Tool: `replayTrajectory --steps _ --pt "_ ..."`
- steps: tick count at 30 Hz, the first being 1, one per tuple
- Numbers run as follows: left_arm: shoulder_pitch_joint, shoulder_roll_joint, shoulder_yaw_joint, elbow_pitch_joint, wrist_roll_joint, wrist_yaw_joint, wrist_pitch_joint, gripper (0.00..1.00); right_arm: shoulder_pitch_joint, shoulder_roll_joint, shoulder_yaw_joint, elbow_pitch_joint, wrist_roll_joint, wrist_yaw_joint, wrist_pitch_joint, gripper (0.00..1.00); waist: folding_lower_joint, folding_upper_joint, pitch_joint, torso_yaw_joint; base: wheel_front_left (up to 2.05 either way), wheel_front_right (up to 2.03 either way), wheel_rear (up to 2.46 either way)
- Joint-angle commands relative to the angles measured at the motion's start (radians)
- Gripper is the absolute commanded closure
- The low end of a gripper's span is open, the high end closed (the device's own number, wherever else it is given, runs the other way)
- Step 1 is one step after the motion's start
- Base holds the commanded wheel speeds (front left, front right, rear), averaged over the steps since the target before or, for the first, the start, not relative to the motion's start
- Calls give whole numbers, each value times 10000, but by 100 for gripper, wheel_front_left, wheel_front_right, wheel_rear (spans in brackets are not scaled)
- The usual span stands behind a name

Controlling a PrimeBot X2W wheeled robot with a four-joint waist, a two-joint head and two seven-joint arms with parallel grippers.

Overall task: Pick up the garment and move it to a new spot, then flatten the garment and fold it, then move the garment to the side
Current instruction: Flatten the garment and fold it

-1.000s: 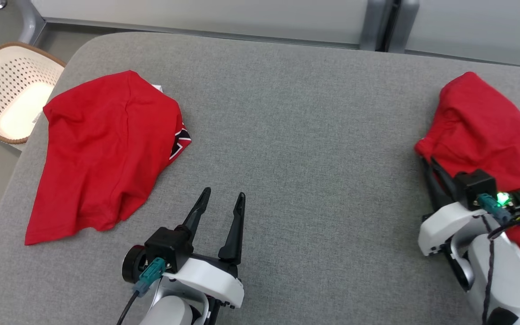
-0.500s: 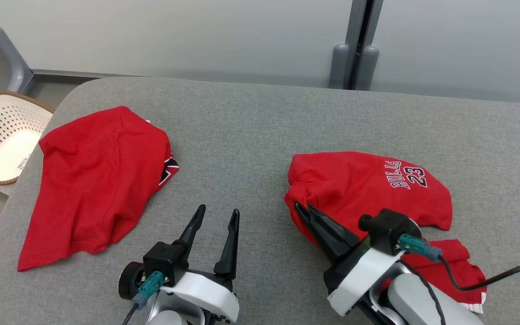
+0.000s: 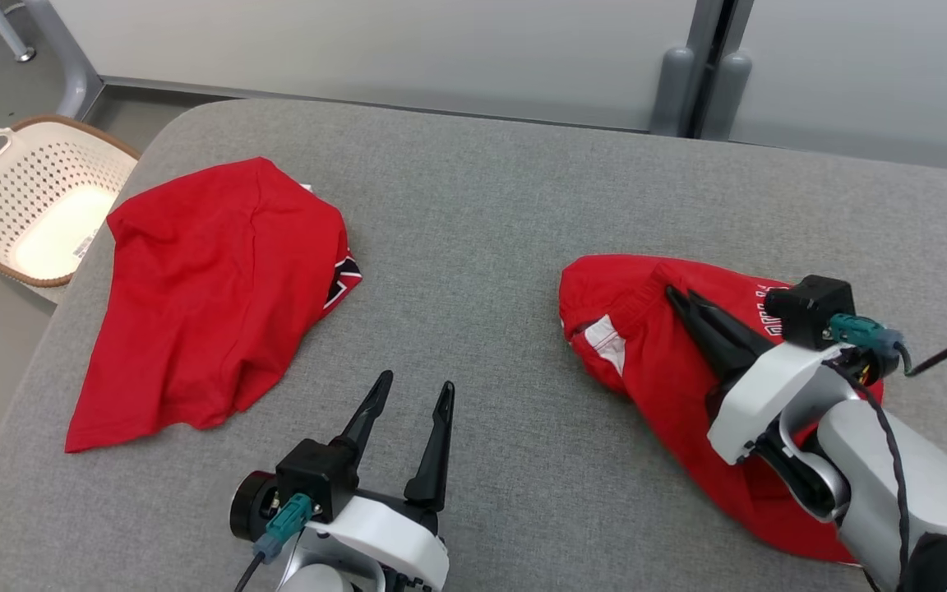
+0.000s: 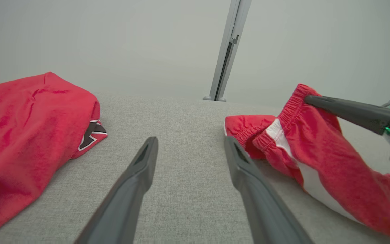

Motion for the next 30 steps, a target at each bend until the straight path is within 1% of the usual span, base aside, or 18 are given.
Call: replayTrajectory --steps 1,3,4,5,7,8,9,10,13,15,18,21,23,24,27,30 --pt "-207 37 6 -33 -42 33 -19 0 -136 -26 51 86 15 -3 21 100 0 0 121 113 0 0 0" --pt "-252 37 -38 -55 -77 52 -19 0 -401 -87 233 499 79 -3 41 100 0 0 215 172 0 0 0" --pt "-257 37 -46 -61 -101 66 -19 0 -525 -100 342 679 87 -3 39 77 0 0 259 184 0 0 0" --pt "-269 37 -61 -68 -118 73 -18 0 -645 -104 475 860 80 -3 33 77 0 0 298 186 0 0 0" --pt "-351 37 -81 -85 -132 110 -19 0 -919 -138 666 1320 -44 -3 -62 83 0 0 375 164 0 0 0" --pt "-401 37 -102 -89 -153 115 -19 0 -1082 -156 823 1556 -243 -3 -153 80 0 0 410 146 0 0 0" --pt "-445 37 -123 -94 -178 120 -19 0 -1211 -130 944 1832 -440 -3 -239 33 0 0 437 124 0 0 0" --pt "-471 37 -140 -90 -185 130 -19 0 -1328 -62 997 2132 -553 -3 -338 0 0 0 457 101 0 0 0" --pt "-488 37 -148 -39 -180 140 -19 0 -1706 214 836 3165 -1018 -5 -748 0 0 0 450 0 0 0 0" --pt "-514 39 -99 -23 -168 167 -19 0 -1812 535 713 3660 -1172 -3 -983 0 0 0 391 -105 0 0 0" --pt "-437 37 -23 11 -95 140 -18 0 -1902 781 544 4070 -1332 -3 -1282 0 0 0 270 -322 0 0 0" --pt "-322 37 68 45 12 94 -19 0 -1778 907 182 4114 -1435 -3 -1476 0 0 0 64 -593 0 0 0" --pt "-252 37 217 51 101 80 -19 0 -1535 931 -217 3929 -1550 -3 -1514 0 0 0 -102 -828 0 0 0" --pt "-210 39 293 46 141 72 -18 0 -1444 891 -513 3634 -1650 -3 -1522 0 0 0 -182 -957 0 0 0" --pt "-125 39 544 27 274 25 -18 0 -676 738 -1662 2564 -2058 -3 -1522 0 0 0 -423 -1353 0 0 0" --pt "71 39 779 34 399 -37 -18 0 475 805 -2902 1204 -2643 -3 -1524 0 0 0 -676 -1719 0 0 0"
